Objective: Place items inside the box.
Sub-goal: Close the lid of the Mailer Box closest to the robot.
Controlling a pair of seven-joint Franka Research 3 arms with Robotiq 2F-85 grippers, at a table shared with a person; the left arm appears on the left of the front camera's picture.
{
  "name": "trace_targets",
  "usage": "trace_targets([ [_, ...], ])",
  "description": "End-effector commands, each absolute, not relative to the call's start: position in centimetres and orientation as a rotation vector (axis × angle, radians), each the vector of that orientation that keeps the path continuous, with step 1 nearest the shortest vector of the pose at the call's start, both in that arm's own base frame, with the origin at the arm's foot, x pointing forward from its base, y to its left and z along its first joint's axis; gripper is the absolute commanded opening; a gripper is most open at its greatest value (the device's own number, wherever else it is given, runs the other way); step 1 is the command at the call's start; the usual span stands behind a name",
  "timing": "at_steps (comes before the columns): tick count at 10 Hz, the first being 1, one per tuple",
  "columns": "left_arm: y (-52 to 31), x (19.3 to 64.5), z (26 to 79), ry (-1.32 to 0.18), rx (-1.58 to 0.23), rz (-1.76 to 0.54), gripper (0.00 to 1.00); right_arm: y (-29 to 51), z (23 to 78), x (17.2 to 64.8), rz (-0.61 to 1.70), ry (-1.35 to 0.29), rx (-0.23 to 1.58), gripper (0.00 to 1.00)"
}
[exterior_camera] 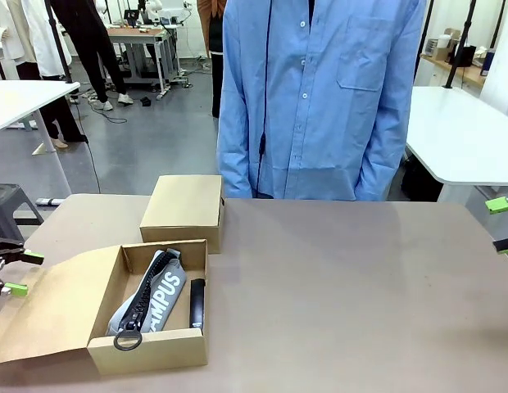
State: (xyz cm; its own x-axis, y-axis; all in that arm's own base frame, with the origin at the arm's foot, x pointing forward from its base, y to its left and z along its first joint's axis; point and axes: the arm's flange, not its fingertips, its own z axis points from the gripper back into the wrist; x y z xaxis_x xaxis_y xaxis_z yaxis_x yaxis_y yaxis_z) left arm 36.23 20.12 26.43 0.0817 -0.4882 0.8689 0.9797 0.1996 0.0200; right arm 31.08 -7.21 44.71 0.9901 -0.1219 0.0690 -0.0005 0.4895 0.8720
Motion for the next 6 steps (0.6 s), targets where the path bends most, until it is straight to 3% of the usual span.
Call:
trace_targets([
  [1,20.2,34.5,21.0,-0.924,-0.701,-1.306,1.00,-7.1,45.1,31.1,-0.083,-0.130,1.077,1.00],
  [3,19.1,34.5,20.7,-0.910,-0.763,-1.324,1.00,-7.1,45.1,31.1,-0.083,-0.130,1.077,1.00],
  [4,18.7,34.4,20.8,-0.932,-0.810,-1.327,1.00,-7.1,45.1,31.1,-0.083,-0.130,1.077,1.00],
  [5,18.5,34.6,21.9,-1.028,-0.975,-1.267,1.00,-7.1,45.1,31.1,-0.083,-0.130,1.077,1.00],
  [6,18.5,34.6,21.9,-1.033,-0.975,-1.264,1.00,-7.1,45.1,31.1,-0.083,-0.130,1.077,1.00],
])
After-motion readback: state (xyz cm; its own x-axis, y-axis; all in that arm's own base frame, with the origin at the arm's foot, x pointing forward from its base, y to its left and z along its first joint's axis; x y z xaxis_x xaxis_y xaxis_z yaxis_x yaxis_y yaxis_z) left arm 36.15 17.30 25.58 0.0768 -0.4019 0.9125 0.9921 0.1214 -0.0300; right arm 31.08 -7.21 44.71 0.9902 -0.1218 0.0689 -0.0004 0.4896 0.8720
